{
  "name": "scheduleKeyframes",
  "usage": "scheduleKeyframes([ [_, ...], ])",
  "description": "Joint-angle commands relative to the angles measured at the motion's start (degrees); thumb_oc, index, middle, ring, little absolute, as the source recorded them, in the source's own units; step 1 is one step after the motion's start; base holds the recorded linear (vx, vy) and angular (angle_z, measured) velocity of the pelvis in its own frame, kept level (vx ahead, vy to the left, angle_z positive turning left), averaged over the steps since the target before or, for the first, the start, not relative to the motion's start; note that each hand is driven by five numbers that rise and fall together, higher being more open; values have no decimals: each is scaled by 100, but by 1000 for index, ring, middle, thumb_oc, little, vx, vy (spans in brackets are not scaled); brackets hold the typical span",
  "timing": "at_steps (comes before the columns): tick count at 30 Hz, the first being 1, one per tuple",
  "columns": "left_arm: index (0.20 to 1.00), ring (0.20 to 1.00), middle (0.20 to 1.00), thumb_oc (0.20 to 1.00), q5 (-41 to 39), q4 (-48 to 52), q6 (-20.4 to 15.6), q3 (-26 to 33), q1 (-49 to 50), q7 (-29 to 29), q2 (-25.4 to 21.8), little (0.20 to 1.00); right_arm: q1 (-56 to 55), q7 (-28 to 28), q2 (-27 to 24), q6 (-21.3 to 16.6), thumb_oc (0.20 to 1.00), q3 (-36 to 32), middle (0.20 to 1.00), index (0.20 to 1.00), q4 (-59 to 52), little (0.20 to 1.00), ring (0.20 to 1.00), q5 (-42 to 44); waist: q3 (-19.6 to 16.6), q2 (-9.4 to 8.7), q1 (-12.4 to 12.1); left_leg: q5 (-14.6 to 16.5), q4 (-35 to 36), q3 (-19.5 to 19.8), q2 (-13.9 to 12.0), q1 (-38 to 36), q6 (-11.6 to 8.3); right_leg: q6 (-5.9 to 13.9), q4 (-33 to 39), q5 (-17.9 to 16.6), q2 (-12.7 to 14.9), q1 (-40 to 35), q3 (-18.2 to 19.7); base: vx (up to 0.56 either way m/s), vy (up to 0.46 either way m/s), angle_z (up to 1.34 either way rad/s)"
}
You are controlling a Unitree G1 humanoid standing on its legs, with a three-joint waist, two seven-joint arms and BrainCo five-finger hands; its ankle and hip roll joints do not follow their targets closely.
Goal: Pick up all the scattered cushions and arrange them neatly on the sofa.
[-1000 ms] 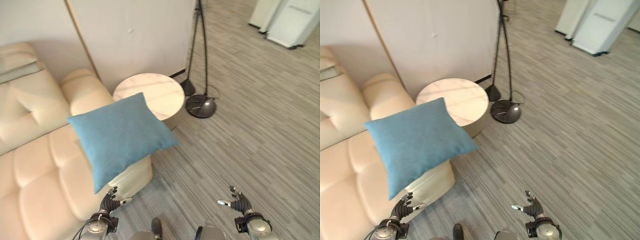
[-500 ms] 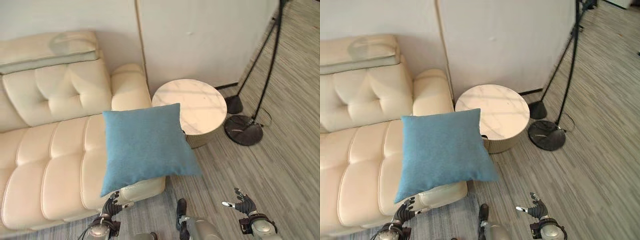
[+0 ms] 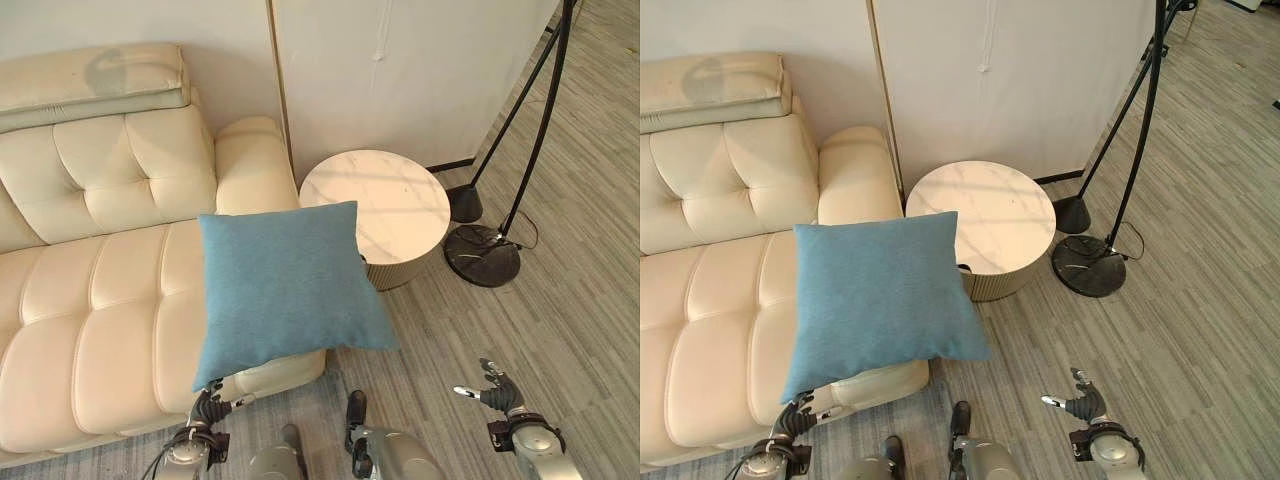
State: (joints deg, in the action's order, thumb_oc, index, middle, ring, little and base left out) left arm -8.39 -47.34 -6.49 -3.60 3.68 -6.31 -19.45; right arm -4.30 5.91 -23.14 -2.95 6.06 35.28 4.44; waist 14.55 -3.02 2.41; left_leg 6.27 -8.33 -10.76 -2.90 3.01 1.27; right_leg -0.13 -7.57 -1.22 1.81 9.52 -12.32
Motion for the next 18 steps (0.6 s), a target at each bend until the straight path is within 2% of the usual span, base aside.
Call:
scheduleKeyframes([
  [1,1000,1000,1000,1000,-154,125,-184,194,163,-228,-394,1000,142,103,-173,-203,1000,-35,1000,1000,-322,1000,1000,13,-451,-173,-153,-102,-242,-19,53,299,-317,552,-220,771,409,-616,299,102,71,5],
  [4,1000,1000,1000,1000,-419,257,-312,426,-22,-392,-609,1000,445,121,-290,-254,1000,-91,1000,1000,-509,1000,1000,281,-465,-182,-219,-119,12,-51,140,166,-277,636,-301,745,465,-544,337,99,63,12],
  [11,1000,1000,1000,1000,-999,442,-496,504,-543,-593,-916,1000,1332,173,-545,-227,1000,202,1000,1000,-333,1000,1000,605,-437,-179,-375,-256,294,-56,198,273,-289,669,-109,650,500,-380,307,24,5,1],
  [14,1000,1000,1000,1000,-979,348,-494,296,-923,-613,-1082,1000,1824,209,-606,-197,1000,415,1000,1000,45,1000,1000,683,-382,-152,-414,-333,376,-33,209,439,-293,669,-57,596,500,-186,328,-56,-8,-1],
  [18,1000,1000,1000,1000,-971,-26,-477,-273,-1845,-663,-1222,1000,2845,321,-550,-124,1000,901,1000,1000,864,1000,1000,767,-168,-102,-412,-490,406,-2,203,859,-294,653,-107,461,470,321,412,-93,0,-1],
])
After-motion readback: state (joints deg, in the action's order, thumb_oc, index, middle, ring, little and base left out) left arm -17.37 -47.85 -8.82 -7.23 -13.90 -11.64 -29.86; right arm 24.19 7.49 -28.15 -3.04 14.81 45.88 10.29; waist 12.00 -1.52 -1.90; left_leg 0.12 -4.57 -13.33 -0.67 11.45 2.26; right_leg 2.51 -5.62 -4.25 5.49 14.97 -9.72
